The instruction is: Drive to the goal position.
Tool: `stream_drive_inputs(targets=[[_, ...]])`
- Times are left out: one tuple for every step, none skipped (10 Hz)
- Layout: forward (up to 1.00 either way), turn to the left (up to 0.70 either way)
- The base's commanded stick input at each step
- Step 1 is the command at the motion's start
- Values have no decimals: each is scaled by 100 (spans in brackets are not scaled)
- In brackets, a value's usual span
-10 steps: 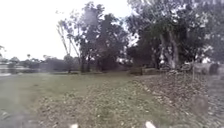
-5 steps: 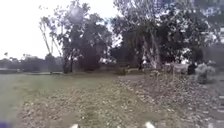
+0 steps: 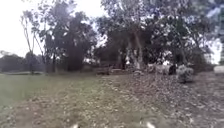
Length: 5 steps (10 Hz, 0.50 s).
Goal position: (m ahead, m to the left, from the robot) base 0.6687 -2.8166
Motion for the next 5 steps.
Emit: stream_drive_inputs(targets=[[0,-50],[0,-50],[0,-50],[0,-50],[0,-50]])
